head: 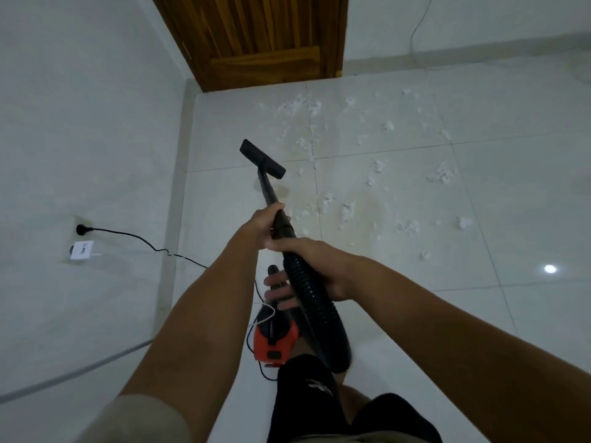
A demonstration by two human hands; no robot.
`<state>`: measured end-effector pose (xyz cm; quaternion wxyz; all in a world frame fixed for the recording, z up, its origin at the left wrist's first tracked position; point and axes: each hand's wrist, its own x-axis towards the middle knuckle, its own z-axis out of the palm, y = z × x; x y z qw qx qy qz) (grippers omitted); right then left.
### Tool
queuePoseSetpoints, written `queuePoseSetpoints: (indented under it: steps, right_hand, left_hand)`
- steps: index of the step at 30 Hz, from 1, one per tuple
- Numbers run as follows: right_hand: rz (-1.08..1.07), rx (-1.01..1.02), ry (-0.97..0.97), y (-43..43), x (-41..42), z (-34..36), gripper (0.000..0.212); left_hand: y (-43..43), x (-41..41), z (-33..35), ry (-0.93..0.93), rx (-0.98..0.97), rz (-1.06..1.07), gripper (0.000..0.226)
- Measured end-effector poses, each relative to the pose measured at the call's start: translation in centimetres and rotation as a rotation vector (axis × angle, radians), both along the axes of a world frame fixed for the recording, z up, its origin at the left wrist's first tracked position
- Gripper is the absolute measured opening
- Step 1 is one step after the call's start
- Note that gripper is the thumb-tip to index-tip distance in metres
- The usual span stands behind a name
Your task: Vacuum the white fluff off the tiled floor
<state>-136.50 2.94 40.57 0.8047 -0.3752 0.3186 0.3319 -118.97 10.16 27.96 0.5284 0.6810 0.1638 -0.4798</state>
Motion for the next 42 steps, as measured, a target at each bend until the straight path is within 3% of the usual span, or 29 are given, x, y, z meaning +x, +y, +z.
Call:
queuePoseSetpoints:
  steps: [4, 9, 14, 18, 21, 26, 33, 38, 42]
  right_hand:
    - [-0.034, -0.134, 0.051, 0.3, 0.5, 0.0, 0.03]
    - [0.042, -0.396, -0.025, 0.8, 0.1, -1.1, 0.045]
    - [0.116, -0.61, -0.017, 2.4, 0.2, -3.5, 0.075]
    - [0.159, -0.725, -0.024, 4.7, 0.0, -5.3, 0.087]
    - [0.078, -0.648, -0.033, 5.7, -1.0, -6.0, 0.083]
    - [-0.089, -0.246, 0.076, 7.1, -2.4, -5.8, 0.061]
    - [-0.238, -0.127, 0.073, 12.1, -1.9, -7.1, 0.064]
    - [-0.256, -0.339, 0.136, 15.7, -1.1, -8.3, 0.056]
    - [-0.239, -0.366, 0.172, 17.0, -1.8, -8.8, 0.06]
  left_hand:
    - [0.1, -0.4, -0.2, 0.032, -0.046, 0.052, 0.039]
    - [-0.3, -0.6, -0.7, 0.034, -0.043, 0.103, 0.041]
    - [-1.4, -1.2, -0.9, -0.009, 0.103, -0.1, 0.057]
    - [-1.3, -2.6, -2.4, -0.029, 0.2, -0.177, 0.07]
    - [-0.1, -3.2, -4.1, -0.05, 0.192, -0.195, 0.054]
    - [2.0, -4.3, -5.1, 0.048, 0.04, -0.135, 0.046]
    - [5.6, -4.1, -5.9, 0.148, -0.083, -0.095, 0.036]
    - [7.6, -3.4, -6.5, 0.184, 0.005, -0.22, 0.033]
    - [8.9, -4.3, -6.5, 0.232, 0.109, -0.335, 0.046]
